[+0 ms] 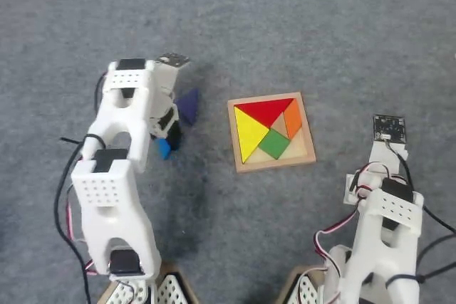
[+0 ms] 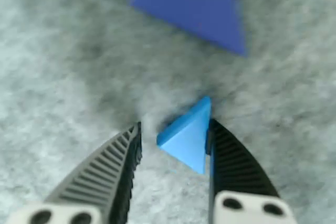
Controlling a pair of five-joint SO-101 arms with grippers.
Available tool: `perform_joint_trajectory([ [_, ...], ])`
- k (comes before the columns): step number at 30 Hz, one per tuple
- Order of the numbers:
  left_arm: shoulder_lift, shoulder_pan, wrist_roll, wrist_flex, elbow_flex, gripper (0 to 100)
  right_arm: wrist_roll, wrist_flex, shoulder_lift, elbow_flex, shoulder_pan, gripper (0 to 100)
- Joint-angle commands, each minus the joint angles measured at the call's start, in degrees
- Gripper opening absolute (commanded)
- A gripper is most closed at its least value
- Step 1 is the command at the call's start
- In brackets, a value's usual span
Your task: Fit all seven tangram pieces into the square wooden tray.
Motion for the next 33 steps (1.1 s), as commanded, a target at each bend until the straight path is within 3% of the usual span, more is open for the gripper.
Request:
perform_joint_trajectory([
  [1,-1.2,-1.7,-1.4,-1.3,0.5,20,0.6,-1.5,-1.5,-0.4,-1.7,9.1],
  [6,-1.1,-1.4,-1.4,-3.9,3.3,18,0.6,-1.3,-1.5,-0.3,-2.2,9.1],
  [14,-1.6,-1.6,-1.0,-5.6,7.6,4,0.6,-1.3,-1.5,-0.3,-2.2,9.1],
  [21,-5.6,0.0,-0.9,-4.7,7.5,1,0.4,-1.4,-1.6,-0.4,-2.1,9.1],
  [30,-21.0,14.3,-1.6,2.0,7.9,1,0.3,-1.1,-2.1,-0.4,-1.7,9.1],
  [33,-21.0,19.6,-5.7,1.1,7.4,1,0.3,-1.2,-2.2,-0.5,0.7,9.1],
])
